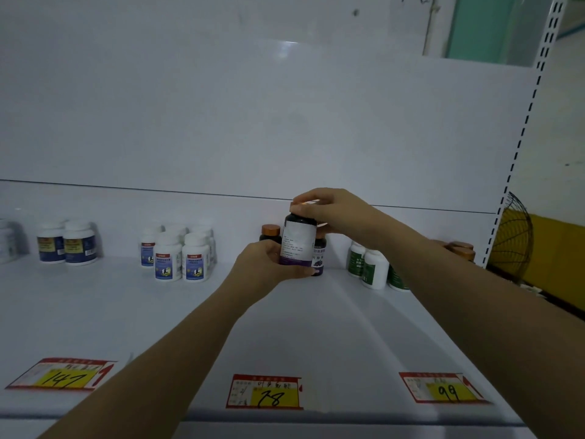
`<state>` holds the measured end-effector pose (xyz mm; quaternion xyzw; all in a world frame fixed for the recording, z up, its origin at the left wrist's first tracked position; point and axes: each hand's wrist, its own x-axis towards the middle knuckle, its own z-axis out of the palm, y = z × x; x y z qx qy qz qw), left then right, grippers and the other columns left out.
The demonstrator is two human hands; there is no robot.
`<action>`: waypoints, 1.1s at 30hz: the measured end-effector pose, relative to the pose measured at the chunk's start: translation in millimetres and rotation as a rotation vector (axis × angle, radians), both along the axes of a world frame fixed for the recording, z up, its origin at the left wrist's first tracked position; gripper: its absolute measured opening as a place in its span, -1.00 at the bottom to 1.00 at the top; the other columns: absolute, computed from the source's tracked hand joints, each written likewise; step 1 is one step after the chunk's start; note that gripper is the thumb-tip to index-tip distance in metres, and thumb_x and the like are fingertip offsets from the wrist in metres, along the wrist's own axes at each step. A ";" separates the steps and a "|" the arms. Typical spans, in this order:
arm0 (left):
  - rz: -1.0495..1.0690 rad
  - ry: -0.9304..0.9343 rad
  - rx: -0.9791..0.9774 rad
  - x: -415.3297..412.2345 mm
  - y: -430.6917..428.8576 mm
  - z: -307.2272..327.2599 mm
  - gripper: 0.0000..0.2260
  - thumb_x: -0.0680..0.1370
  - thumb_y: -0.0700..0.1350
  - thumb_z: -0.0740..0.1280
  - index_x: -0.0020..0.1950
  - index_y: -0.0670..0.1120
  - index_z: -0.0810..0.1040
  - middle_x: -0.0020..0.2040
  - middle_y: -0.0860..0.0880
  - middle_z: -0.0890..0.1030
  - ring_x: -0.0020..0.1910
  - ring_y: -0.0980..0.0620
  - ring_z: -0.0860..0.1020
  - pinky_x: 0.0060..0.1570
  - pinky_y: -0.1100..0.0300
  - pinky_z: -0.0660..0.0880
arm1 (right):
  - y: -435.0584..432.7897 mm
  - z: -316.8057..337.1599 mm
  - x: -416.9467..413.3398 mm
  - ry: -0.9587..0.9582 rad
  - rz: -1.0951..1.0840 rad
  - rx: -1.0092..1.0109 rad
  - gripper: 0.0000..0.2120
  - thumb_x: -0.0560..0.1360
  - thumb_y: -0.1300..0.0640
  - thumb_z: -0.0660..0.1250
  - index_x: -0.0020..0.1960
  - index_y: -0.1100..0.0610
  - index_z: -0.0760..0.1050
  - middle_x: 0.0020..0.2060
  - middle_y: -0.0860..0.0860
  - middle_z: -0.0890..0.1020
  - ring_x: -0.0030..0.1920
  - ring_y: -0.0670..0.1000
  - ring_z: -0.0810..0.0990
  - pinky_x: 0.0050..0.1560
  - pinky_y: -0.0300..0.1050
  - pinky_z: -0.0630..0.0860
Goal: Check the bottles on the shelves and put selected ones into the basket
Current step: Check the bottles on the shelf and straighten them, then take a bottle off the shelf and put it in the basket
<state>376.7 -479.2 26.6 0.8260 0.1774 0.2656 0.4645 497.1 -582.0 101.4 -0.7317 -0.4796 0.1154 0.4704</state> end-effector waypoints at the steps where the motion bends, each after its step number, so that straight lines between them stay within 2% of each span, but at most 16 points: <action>1: 0.012 0.014 0.046 1.9 2.4 -0.8 -0.62 0.36 -0.06 0.53 0.10 -0.10 0.52 0.01 -0.04 0.63 -0.05 0.03 0.58 -0.11 0.31 0.48 | -1.3 3.5 -1.2 -0.057 0.000 -0.077 -0.66 0.46 -0.01 0.41 0.20 0.05 0.53 0.05 0.01 0.61 0.02 0.01 0.63 -0.04 -0.16 0.62; 4: 0.041 0.079 0.209 9.8 7.9 0.8 -0.55 0.38 0.01 0.50 0.19 -0.10 0.49 0.10 -0.06 0.61 -0.05 0.06 0.53 -0.06 0.28 0.44 | -1.5 15.3 -2.8 -0.199 -0.017 -0.256 -0.64 0.48 0.01 0.39 0.24 0.05 0.47 0.08 0.06 0.57 0.03 0.06 0.62 -0.08 -0.10 0.65; 8: -0.002 0.306 0.484 15.9 11.3 11.1 -0.47 0.43 0.10 0.43 0.33 -0.05 0.39 0.17 -0.03 0.56 0.00 0.06 0.47 0.00 0.26 0.38 | 3.8 18.9 -2.7 -0.339 -0.121 -0.266 -0.64 0.48 0.01 0.39 0.23 0.09 0.47 0.09 0.05 0.52 0.06 0.07 0.57 -0.05 -0.05 0.64; 12: 0.118 0.600 0.739 16.7 27.0 17.0 -0.57 0.47 0.11 0.39 0.24 -0.09 0.48 0.06 -0.03 0.59 0.00 -0.02 0.54 0.07 0.12 0.50 | 6.6 6.6 0.6 -0.491 -0.208 -0.282 -0.61 0.48 0.01 0.39 0.26 0.11 0.44 0.12 0.05 0.50 0.00 0.01 0.47 -0.10 -0.17 0.52; 16: 0.197 0.652 0.871 9.9 25.4 18.4 -0.71 0.53 0.08 0.31 0.06 -0.12 0.47 -0.11 -0.04 0.48 -0.09 -0.01 0.50 -0.12 0.17 0.45 | 6.9 -14.1 6.0 -0.505 -0.257 -0.365 -0.59 0.49 0.01 0.37 0.27 0.13 0.42 0.18 0.08 0.50 0.03 0.01 0.42 -0.03 -0.15 0.43; 20: 0.198 0.686 0.918 6.7 18.3 12.0 -0.72 0.55 0.13 0.26 -0.07 -0.09 0.38 -0.12 -0.04 0.44 -0.10 -0.01 0.45 -0.15 0.18 0.41 | 5.4 -29.3 9.3 -0.528 -0.281 -0.458 -0.62 0.50 -0.01 0.35 0.24 0.14 0.42 0.12 0.09 0.51 0.01 0.04 0.44 -0.06 -0.14 0.44; 24: 0.211 0.704 0.913 6.0 17.3 8.2 -0.70 0.55 0.16 0.25 -0.07 -0.08 0.35 -0.11 -0.03 0.43 -0.09 -0.01 0.45 -0.14 0.17 0.41 | 2.0 -32.9 12.3 -0.512 -0.285 -0.477 -0.69 0.49 -0.02 0.35 0.12 0.12 0.41 -0.03 0.04 0.46 -0.02 0.05 0.44 -0.12 -0.15 0.39; 28: 0.228 0.719 0.884 1.7 16.5 10.4 -0.69 0.55 0.16 0.25 -0.04 -0.09 0.37 -0.06 -0.06 0.48 -0.09 -0.02 0.46 -0.15 0.18 0.40 | 3.4 -28.2 13.5 -0.519 -0.269 -0.466 -0.66 0.49 0.00 0.35 0.18 0.14 0.44 0.00 0.05 0.49 -0.01 0.04 0.45 -0.09 -0.15 0.42; 31: 0.255 0.717 0.841 -3.5 18.7 13.0 -0.65 0.54 0.16 0.25 0.07 -0.12 0.44 0.01 -0.08 0.51 -0.01 -0.06 0.49 -0.14 0.16 0.41 | 10.0 -23.9 12.7 -0.542 -0.242 -0.460 -0.63 0.49 -0.01 0.36 0.22 0.15 0.45 0.08 0.08 0.53 0.00 0.04 0.46 -0.06 -0.14 0.45; 33: 0.271 0.719 0.819 -9.1 20.8 14.6 -0.63 0.55 0.15 0.25 0.11 -0.14 0.45 0.05 -0.08 0.52 -0.04 -0.04 0.48 -0.14 0.14 0.42 | 16.2 -20.8 9.0 -0.542 -0.214 -0.455 -0.61 0.49 -0.01 0.36 0.23 0.15 0.44 0.11 0.10 0.53 0.00 0.04 0.46 -0.05 -0.14 0.46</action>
